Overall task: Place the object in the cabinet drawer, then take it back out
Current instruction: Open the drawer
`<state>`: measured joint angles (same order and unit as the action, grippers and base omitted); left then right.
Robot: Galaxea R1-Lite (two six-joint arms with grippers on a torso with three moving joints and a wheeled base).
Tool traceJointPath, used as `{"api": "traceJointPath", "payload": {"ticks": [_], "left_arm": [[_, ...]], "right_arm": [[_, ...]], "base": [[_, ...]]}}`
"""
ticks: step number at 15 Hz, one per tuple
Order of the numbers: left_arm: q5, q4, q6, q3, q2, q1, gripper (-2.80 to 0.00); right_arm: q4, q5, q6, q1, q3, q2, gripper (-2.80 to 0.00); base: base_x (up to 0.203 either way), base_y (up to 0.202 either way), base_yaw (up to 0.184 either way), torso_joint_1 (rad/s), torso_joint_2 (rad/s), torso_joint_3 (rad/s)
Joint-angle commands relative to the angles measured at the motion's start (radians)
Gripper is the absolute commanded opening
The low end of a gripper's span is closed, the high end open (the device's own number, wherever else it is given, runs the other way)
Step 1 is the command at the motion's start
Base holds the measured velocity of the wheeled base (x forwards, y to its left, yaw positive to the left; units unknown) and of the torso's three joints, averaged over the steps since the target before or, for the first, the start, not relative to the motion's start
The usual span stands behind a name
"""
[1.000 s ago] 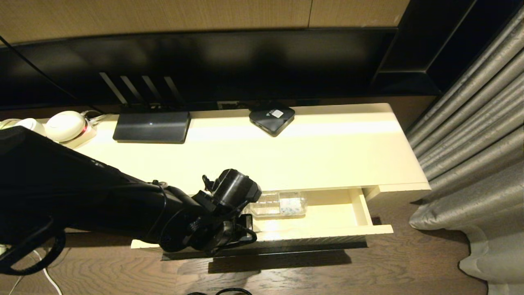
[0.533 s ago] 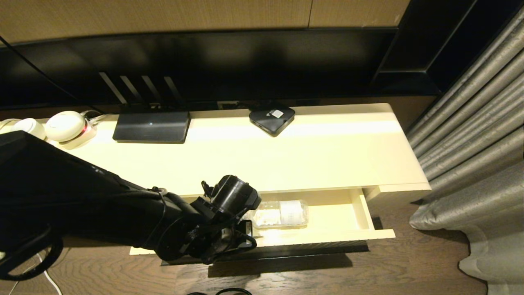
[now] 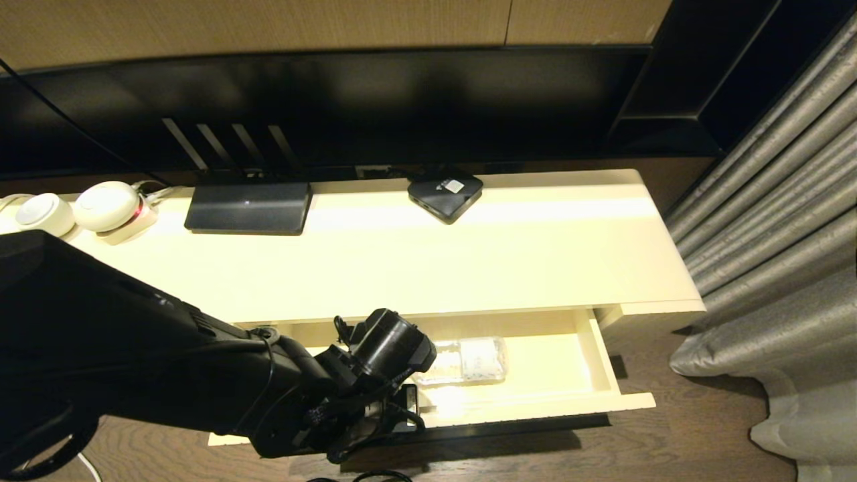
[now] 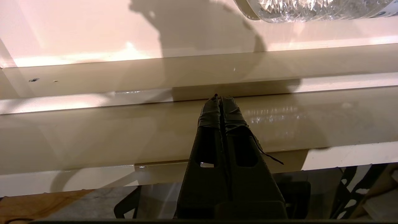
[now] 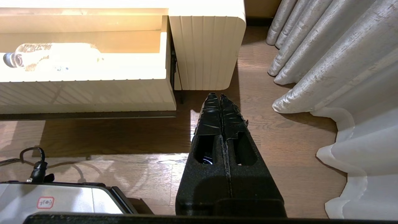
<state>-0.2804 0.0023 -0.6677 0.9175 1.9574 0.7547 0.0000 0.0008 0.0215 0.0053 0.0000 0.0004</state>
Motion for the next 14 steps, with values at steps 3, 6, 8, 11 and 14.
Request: {"api": "traceJointPath", "payload": {"ticks": [3,6,8,11,14], "left_arm": [[0.009,-0.004,-0.006,-0.041,0.005,0.027,-2.80],[0.009,-0.005,-0.006,-0.066,0.001,0.032,-2.80],[0.009,-0.008,-0.006,-0.078,-0.003,0.034,-2.80],[0.006,-0.010,-0.004,-0.080,-0.011,0.032,-2.80],[-0.003,-0.012,-0.004,-0.075,-0.005,0.032,-2.80]], "right_arm": [[0.000,0.001,0.000,0.001,0.002,0.001,-2.80],[0.000,0.001,0.000,0.001,0.002,0.001,-2.80],[0.000,-0.001,0.000,0.001,0.000,0.001,-2.80],[0.000,0.001,0.000,0.001,0.000,0.001,-2.80],[0.000,0.001,0.000,0.001,0.000,0.001,-2.80]], "base": [[0.000,0.000,0.000,0.000,0.00,0.000],[0.000,0.000,0.000,0.000,0.00,0.000],[0.000,0.000,0.000,0.000,0.00,0.000],[0.000,0.000,0.000,0.000,0.00,0.000],[0.000,0.000,0.000,0.000,0.00,0.000]]}}
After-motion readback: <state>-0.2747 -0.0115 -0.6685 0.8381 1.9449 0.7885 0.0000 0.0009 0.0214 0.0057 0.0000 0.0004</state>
